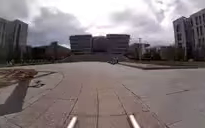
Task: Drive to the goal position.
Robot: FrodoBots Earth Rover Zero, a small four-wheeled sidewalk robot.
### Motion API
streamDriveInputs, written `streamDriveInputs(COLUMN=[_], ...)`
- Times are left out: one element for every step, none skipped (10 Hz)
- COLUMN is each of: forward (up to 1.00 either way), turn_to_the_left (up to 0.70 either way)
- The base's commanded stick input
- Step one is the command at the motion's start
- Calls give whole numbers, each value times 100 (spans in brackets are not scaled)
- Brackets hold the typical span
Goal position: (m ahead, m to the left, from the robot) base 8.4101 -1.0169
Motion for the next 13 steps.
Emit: streamDriveInputs(forward=[70, 70, 70, 70, 70, 70, 70, 70, 70, 70, 70, 70, 70], turn_to_the_left=[4, 4, 4, 4, 4, 4, 4, 4, 4, 4, -19, -31, -24])
